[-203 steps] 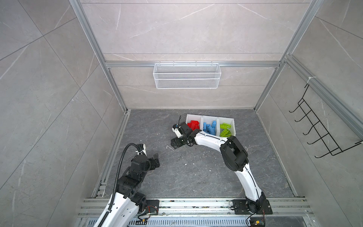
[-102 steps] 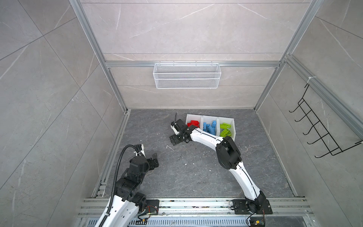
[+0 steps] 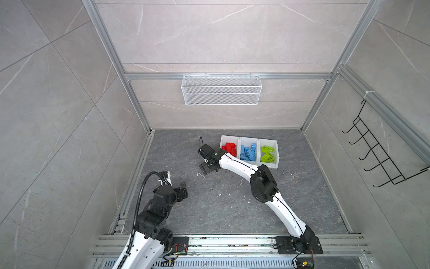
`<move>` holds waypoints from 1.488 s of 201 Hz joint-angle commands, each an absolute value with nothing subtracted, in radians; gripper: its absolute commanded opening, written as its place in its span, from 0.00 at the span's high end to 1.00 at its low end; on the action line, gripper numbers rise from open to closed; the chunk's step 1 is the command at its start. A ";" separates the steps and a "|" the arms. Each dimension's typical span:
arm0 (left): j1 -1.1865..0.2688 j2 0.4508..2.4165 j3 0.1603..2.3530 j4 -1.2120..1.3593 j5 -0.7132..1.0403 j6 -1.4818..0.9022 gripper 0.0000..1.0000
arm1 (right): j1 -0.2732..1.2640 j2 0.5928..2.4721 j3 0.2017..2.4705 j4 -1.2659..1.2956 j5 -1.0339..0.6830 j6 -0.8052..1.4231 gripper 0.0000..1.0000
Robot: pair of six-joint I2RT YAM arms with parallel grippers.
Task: Sort the legos into containers by color
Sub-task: 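Lower the right gripper onto the small lime-green brick while the left arm retracts, then carry the lime-green brick into the green compartment and release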
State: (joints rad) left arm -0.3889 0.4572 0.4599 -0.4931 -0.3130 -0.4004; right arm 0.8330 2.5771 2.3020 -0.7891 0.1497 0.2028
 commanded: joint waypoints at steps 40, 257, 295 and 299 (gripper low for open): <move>-0.391 0.449 0.477 -0.481 -0.328 -0.404 0.01 | 0.838 2.508 2.175 -0.695 0.026 0.213 0.34; -0.390 0.492 0.490 -0.482 -0.351 -0.416 0.01 | 0.113 1.783 1.318 -0.324 -0.188 0.259 0.48; -0.390 0.499 0.492 -0.487 -0.362 -0.422 0.01 | 0.074 1.846 1.348 -0.315 -0.184 0.247 0.39; -0.390 0.499 0.492 -0.487 -0.366 -0.424 0.02 | 0.072 1.850 1.351 -0.314 -0.183 0.247 0.36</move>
State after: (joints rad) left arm -0.3889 0.4953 0.4599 -0.4934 -0.3401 -0.4015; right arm 0.0765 1.8175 1.3106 -0.3309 -0.1646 0.2504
